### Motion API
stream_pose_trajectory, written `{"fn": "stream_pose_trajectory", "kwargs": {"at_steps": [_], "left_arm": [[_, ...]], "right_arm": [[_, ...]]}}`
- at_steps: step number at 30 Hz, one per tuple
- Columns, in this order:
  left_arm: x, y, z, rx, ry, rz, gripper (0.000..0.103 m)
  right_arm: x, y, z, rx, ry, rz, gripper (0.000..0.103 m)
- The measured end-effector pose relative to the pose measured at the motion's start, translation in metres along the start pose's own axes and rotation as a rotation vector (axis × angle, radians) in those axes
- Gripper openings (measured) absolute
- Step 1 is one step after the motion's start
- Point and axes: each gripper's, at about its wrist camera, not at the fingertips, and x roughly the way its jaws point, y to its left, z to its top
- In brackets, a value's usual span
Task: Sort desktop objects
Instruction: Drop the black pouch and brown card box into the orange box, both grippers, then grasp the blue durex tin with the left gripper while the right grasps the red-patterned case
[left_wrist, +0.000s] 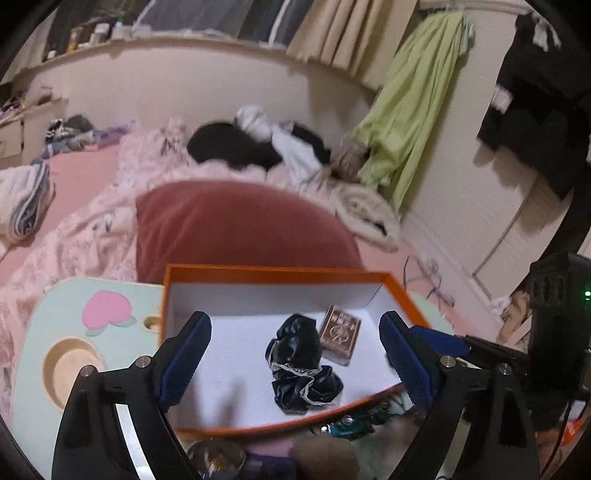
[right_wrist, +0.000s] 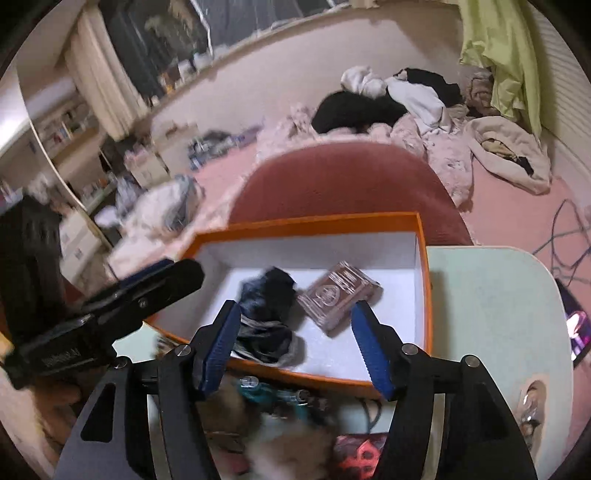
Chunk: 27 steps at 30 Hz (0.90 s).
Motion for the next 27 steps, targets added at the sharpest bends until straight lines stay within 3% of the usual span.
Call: {"fn": "stream_pose_trajectory", "kwargs": {"at_steps": [5, 8, 13, 16, 19, 21, 23, 24, 25, 27], "left_arm": [[-0.042, 0.004, -0.010, 0.018, -0.074, 0.000, 0.093], [-0.064, -0.002, -0.030, 0.088, -0.076, 0.035, 0.093], [-0.075, -0.009, -0.078, 0.119, 0.024, 0.118, 0.093], [-0.069, -0.008, -0.107, 0.108, 0.102, 0.166, 0.093], [-0.064, -0.015, -0.122, 0.148, 0.139, 0.177, 0.093], [-0.051, -0.019, -0.126, 0.183, 0.209, 0.185, 0.093], [-0.043, -0.022, -0.130, 0.220, 0.246, 0.198, 0.103], [-0.038, -0.026, -0.130, 0.245, 0.270, 0.193, 0.103], [-0.038, -0.029, -0.131, 0.253, 0.272, 0.183, 0.103], [-0.038, -0.031, -0.130, 0.265, 0.278, 0.173, 0.103]], "right_arm": [[-0.030, 0.009, -0.007, -0.023, -0.063, 0.048, 0.063], [-0.041, 0.018, -0.025, -0.079, -0.045, 0.055, 0.066], [-0.055, 0.032, -0.064, -0.172, -0.008, 0.023, 0.067], [-0.061, 0.035, -0.083, -0.191, -0.003, -0.050, 0.067], [-0.064, 0.020, -0.094, -0.114, 0.018, -0.097, 0.067], [-0.065, 0.008, -0.100, -0.067, 0.026, -0.136, 0.067], [-0.060, -0.001, -0.107, -0.037, 0.063, -0.156, 0.068], [-0.055, -0.005, -0.110, -0.020, 0.100, -0.166, 0.072], [-0.053, -0.006, -0.112, -0.034, 0.077, -0.181, 0.080], [-0.045, -0.002, -0.112, -0.060, 0.101, -0.241, 0.084]]}}
